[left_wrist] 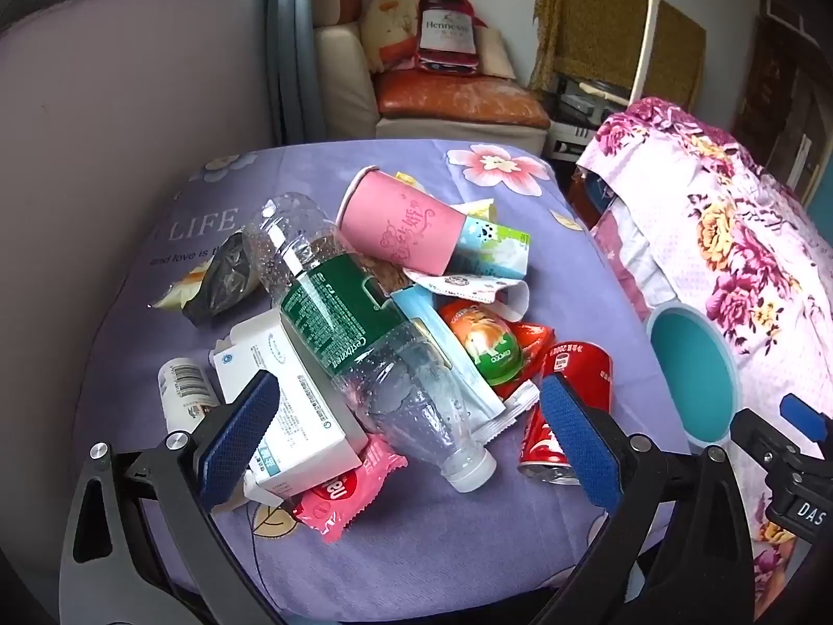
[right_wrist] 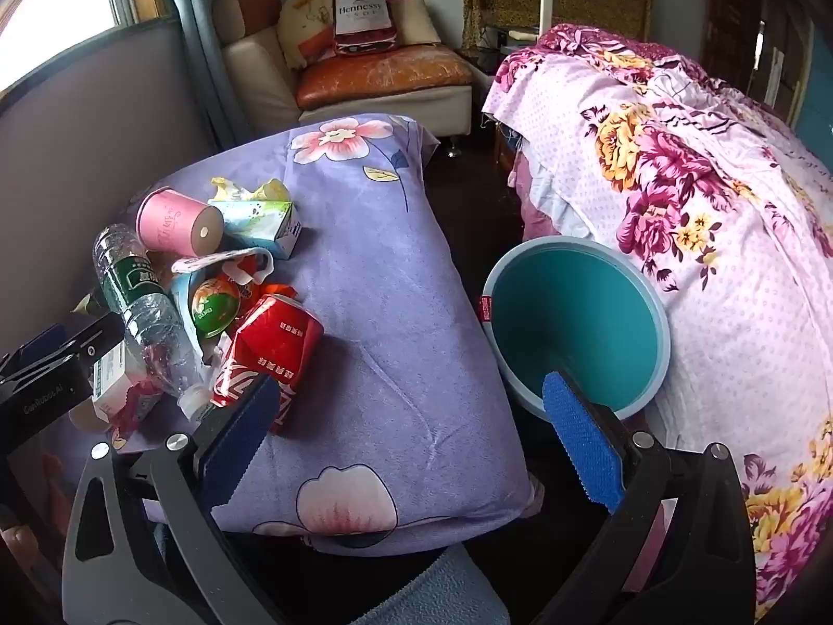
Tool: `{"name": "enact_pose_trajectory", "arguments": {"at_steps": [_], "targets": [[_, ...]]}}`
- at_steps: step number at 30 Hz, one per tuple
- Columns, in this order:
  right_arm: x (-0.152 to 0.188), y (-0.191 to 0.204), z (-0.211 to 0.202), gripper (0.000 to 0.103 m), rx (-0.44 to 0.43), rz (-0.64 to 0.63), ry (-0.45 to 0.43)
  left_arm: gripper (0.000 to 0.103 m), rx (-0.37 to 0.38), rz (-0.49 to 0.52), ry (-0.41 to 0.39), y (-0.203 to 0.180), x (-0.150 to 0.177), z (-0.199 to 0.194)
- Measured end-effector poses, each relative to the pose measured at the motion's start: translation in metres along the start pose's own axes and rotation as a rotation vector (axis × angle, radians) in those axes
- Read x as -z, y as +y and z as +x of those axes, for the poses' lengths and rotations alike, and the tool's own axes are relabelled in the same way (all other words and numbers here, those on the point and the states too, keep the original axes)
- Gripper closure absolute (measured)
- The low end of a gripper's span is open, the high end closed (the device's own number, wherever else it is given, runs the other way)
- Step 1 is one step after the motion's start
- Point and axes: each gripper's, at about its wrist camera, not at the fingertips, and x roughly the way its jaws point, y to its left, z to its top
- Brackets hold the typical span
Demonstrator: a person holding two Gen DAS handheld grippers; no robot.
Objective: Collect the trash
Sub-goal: 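Move the left tool toward the clear bottle while the right tool approaches the red can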
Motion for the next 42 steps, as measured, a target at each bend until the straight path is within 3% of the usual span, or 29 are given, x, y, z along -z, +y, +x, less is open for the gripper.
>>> {"name": "enact_pose_trajectory", "arguments": {"at_steps": [15,42], "targets": [[-0.002,-0.013,0.001,0.006,-0.016,0.023,0.010,0.003,-0.009,0.000,0.001,-0.002,-0.001,0.002],[-0.005,-0.003,0.011,0.006,-0.021,0.011,0.046,0.003,-0.009,-0.007,0.028,0.004,0.003,0.010]]}}
